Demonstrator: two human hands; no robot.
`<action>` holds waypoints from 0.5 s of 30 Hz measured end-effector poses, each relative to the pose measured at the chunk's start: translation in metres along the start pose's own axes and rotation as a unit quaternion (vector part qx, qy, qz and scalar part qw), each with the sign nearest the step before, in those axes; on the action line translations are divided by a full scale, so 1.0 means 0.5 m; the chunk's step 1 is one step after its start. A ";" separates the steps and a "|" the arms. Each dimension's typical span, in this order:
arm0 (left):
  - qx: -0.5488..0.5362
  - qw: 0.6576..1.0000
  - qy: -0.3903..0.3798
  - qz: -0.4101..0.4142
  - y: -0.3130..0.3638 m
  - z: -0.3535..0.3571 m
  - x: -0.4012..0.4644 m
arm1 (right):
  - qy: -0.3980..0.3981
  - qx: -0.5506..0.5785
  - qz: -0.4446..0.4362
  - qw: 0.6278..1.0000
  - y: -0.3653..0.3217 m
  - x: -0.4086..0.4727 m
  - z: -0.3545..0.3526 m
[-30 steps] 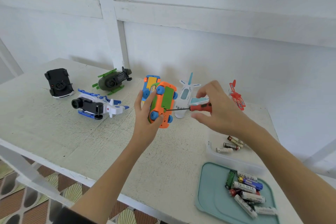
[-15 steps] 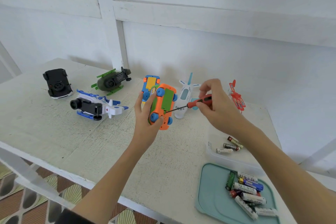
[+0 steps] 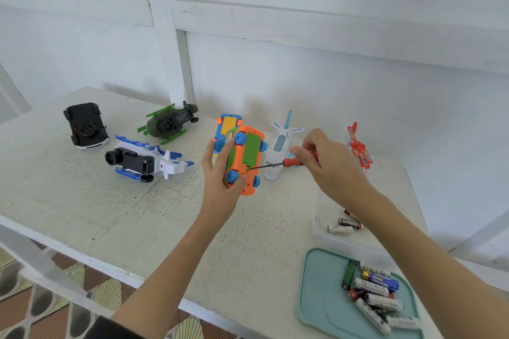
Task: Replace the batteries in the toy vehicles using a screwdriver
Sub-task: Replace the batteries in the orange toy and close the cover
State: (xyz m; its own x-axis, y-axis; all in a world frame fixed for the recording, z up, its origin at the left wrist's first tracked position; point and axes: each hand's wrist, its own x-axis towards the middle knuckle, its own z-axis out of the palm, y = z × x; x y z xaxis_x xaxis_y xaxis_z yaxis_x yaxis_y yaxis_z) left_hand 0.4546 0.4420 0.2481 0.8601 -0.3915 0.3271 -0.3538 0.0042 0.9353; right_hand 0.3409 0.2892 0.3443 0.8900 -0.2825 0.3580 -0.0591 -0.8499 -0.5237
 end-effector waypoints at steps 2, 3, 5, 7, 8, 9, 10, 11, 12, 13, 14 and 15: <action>0.002 1.000 0.010 0.001 -0.004 -0.002 0.003 | -0.019 0.022 0.002 1.000 0.011 -0.003 0.004; 0.002 1.000 0.014 0.000 -0.006 -0.003 0.004 | -0.025 0.056 -0.008 0.998 0.013 -0.007 0.006; 0.002 1.000 0.019 -0.002 -0.009 -0.004 0.005 | -0.019 0.080 -0.040 0.996 0.019 -0.011 0.009; 0.003 1.000 0.020 -0.004 -0.010 -0.004 0.005 | 0.015 0.080 -0.030 0.996 0.014 -0.009 0.010; 0.003 1.000 0.020 -0.002 -0.010 -0.004 0.006 | 0.032 0.082 -0.015 0.996 0.013 -0.007 0.010; 0.002 1.000 0.019 0.000 -0.010 -0.004 0.007 | 0.041 0.074 0.001 0.996 0.015 -0.003 0.012; 0.001 1.000 0.018 0.000 -0.009 -0.003 0.007 | 0.040 0.062 0.011 0.997 0.018 -0.001 0.013; 0.001 1.000 0.018 -0.001 -0.009 -0.004 0.007 | 0.032 0.057 0.006 0.998 0.021 -0.001 0.015; 0.003 1.000 0.018 -0.002 -0.008 -0.005 0.007 | 0.023 0.071 -0.011 0.997 0.021 -0.003 0.015; 0.005 1.000 0.017 -0.001 -0.009 -0.006 0.006 | 0.017 0.089 -0.035 0.995 0.017 -0.005 0.013; 0.010 1.000 0.017 0.001 -0.009 -0.007 0.005 | 0.016 0.099 -0.062 0.993 0.015 -0.007 0.011; 0.015 1.000 0.016 0.004 -0.010 -0.008 0.003 | 0.016 0.096 -0.078 0.992 0.014 -0.008 0.009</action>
State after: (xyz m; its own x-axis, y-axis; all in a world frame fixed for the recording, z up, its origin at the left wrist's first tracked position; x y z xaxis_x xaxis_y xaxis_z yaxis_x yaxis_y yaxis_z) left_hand 0.4593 0.4448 0.2445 0.8685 -0.3610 0.3397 -0.3718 -0.0212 0.9281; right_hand 0.3389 0.2865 0.3354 0.8661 -0.1720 0.4693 0.1678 -0.7843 -0.5972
